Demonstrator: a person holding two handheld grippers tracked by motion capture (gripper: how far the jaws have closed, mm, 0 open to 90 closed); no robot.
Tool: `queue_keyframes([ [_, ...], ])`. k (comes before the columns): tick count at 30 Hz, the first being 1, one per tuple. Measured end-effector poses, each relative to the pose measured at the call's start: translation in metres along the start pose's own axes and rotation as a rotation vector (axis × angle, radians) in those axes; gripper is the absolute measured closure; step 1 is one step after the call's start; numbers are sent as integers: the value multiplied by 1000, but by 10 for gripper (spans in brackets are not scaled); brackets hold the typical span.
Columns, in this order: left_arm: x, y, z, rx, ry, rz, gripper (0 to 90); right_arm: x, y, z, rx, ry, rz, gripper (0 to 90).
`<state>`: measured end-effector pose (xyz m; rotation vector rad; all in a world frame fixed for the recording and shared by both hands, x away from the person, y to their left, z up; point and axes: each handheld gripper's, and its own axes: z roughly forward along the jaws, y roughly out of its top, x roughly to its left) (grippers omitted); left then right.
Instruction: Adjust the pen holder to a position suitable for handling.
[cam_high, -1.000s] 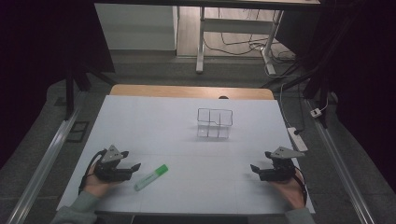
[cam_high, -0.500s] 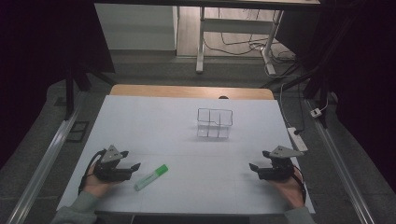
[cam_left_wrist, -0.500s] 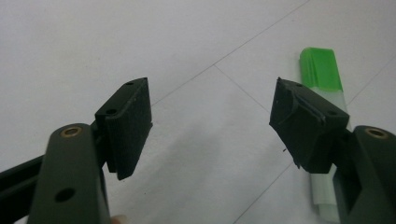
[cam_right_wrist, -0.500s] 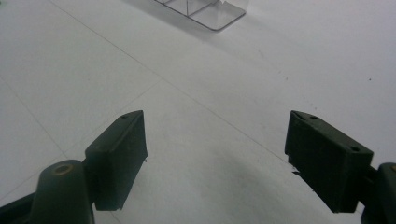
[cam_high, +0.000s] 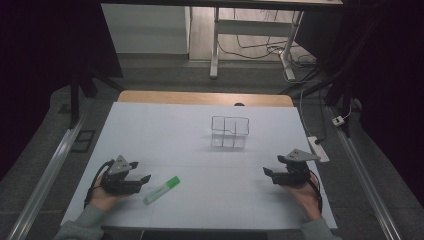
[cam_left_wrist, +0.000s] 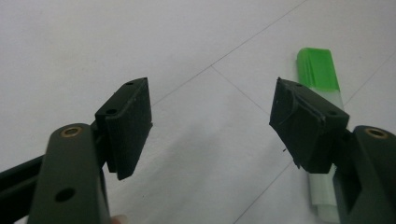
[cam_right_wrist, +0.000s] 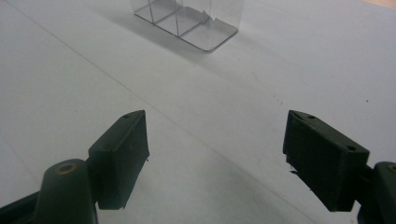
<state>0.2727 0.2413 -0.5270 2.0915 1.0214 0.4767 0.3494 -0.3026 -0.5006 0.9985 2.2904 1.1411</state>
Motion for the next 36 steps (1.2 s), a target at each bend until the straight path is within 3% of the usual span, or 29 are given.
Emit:
queue_keyframes([
  [3,0,0,0,-3,-2,-1,296,-1,4,2,-8,-21,-1,232],
  [22,-1,0,1,4,-1,4,295,-5,36,31,3,-20,13,247],
  [36,-1,0,3,11,2,7,294,-10,53,53,43,-33,25,272],
])
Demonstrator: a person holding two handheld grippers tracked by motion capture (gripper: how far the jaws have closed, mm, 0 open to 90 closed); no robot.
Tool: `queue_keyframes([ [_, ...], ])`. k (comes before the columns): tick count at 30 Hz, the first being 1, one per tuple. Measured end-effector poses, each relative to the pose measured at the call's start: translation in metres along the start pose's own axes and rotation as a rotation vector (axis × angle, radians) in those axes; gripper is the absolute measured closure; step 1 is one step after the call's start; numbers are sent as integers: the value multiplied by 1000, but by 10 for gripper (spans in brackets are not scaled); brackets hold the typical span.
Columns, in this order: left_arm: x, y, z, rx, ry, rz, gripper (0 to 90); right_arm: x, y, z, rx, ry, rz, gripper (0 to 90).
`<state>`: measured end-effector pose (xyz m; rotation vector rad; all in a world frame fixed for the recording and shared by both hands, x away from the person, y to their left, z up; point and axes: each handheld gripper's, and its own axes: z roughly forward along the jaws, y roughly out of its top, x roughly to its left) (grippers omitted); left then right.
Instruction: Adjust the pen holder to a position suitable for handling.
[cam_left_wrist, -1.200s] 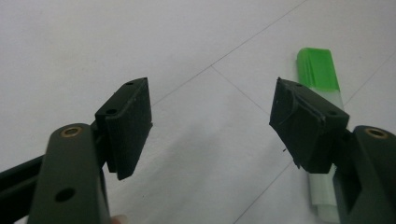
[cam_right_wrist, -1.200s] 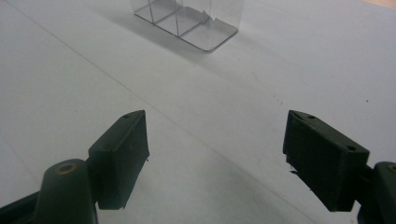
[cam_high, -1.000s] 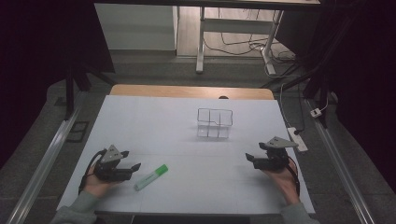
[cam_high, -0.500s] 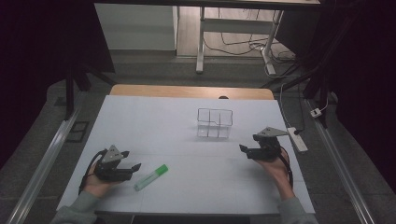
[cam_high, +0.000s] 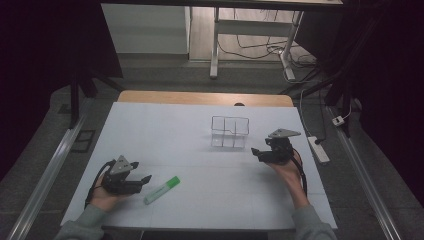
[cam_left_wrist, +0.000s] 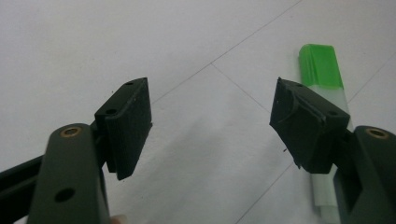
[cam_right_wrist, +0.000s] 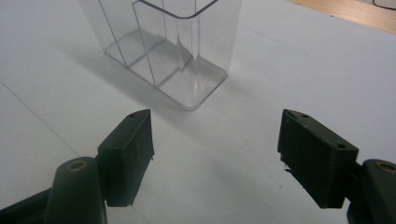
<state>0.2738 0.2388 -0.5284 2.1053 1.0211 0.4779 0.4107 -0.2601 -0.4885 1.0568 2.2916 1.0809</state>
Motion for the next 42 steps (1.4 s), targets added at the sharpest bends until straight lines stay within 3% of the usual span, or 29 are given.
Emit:
queue_keyframes([
  [8,1,0,0,0,-1,-2,294,-8,4,6,2,-14,31,308],
  [13,1,0,1,3,0,1,295,-12,9,12,2,-7,38,390],
  [17,1,0,1,3,0,0,294,-15,11,19,-7,-15,31,512],
  [23,1,0,1,5,2,1,294,-19,16,28,0,-9,59,728],
  [28,1,0,1,6,4,1,295,-20,18,37,4,-8,39,899],
  [42,2,-1,2,12,6,5,294,-16,24,55,36,14,22,900],
])
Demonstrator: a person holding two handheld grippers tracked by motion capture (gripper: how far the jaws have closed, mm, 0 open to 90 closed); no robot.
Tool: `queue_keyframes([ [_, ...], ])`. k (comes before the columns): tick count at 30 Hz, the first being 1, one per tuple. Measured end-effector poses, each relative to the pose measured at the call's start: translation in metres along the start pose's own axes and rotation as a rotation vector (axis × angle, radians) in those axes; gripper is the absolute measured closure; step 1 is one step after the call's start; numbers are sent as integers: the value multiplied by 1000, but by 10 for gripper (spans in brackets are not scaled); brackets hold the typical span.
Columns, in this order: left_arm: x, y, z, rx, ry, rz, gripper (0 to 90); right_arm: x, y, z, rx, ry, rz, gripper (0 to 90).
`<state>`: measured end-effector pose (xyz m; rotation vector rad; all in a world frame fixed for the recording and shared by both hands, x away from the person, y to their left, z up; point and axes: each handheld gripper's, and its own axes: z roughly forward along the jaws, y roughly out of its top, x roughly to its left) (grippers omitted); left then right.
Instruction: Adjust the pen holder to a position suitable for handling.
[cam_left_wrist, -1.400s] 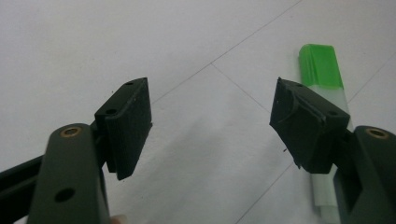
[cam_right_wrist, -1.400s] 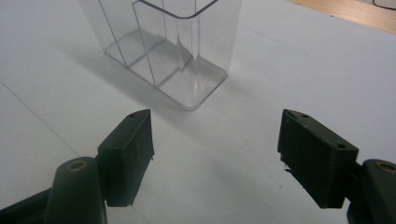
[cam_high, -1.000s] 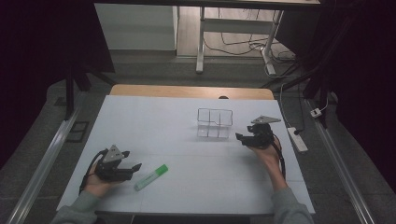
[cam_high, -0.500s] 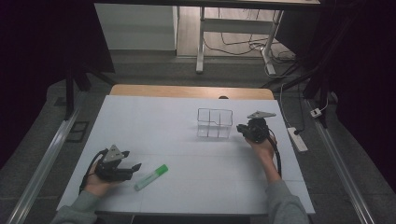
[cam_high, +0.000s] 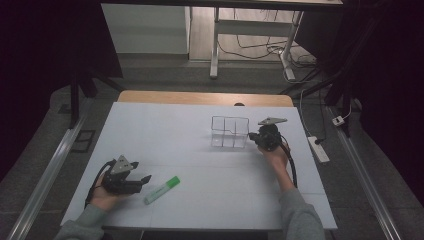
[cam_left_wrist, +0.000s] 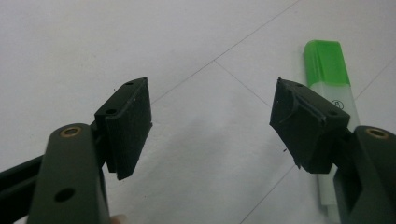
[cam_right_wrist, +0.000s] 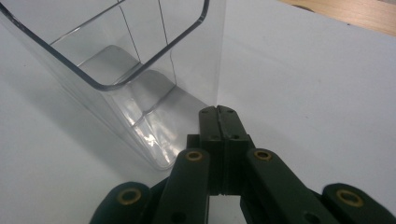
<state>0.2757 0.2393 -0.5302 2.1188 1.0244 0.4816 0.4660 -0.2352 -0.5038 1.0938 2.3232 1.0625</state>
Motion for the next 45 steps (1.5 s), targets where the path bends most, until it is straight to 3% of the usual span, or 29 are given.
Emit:
queue_keyframes([
  [28,-1,0,1,8,1,9,293,18,12,19,8,19,-40,900],
  [32,0,0,1,8,0,9,293,23,15,24,6,24,-30,900],
  [45,0,0,1,10,-1,14,292,48,25,39,22,61,-83,900],
])
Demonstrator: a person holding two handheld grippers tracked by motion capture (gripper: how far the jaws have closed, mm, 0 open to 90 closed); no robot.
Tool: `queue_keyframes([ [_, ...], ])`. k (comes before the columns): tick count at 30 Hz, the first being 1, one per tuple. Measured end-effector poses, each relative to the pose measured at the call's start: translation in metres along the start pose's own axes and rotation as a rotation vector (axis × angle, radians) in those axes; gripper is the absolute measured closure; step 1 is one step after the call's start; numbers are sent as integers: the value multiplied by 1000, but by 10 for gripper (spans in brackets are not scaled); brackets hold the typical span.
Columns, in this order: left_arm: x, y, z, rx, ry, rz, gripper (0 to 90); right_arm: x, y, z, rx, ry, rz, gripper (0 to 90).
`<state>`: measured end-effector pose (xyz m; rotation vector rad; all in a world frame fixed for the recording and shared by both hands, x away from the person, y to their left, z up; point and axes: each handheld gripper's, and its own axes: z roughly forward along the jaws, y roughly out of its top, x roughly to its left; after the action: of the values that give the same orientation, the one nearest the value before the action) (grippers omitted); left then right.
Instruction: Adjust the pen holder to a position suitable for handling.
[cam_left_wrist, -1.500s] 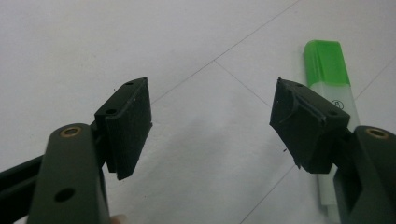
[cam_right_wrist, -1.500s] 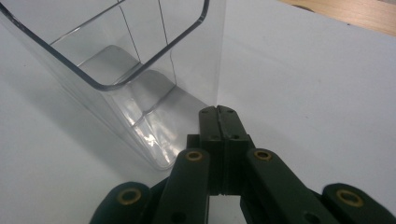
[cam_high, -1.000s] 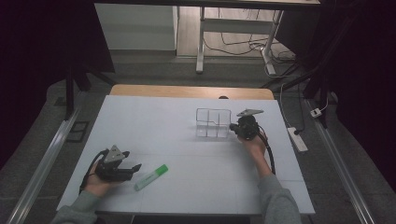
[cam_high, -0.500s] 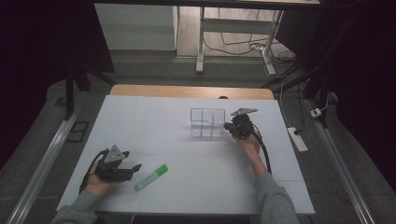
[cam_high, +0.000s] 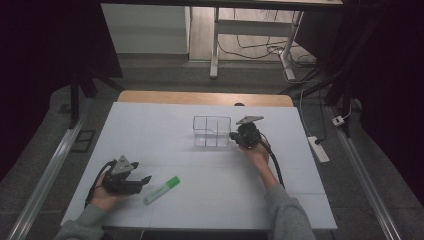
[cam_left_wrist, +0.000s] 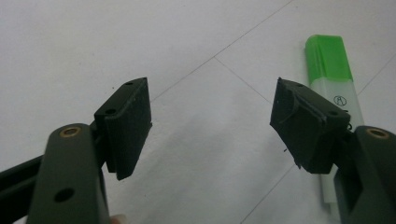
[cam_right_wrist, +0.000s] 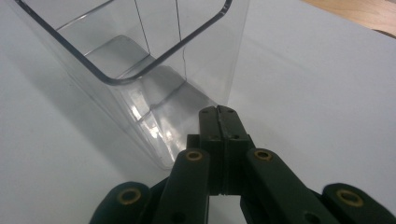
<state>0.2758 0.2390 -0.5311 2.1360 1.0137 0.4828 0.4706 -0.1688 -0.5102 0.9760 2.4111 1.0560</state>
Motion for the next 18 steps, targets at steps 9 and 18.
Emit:
queue_keyframes([
  [9,0,0,1,3,-1,2,291,9,5,9,-2,15,-16,900],
  [18,0,0,1,3,0,5,290,13,8,14,-8,23,-17,900],
])
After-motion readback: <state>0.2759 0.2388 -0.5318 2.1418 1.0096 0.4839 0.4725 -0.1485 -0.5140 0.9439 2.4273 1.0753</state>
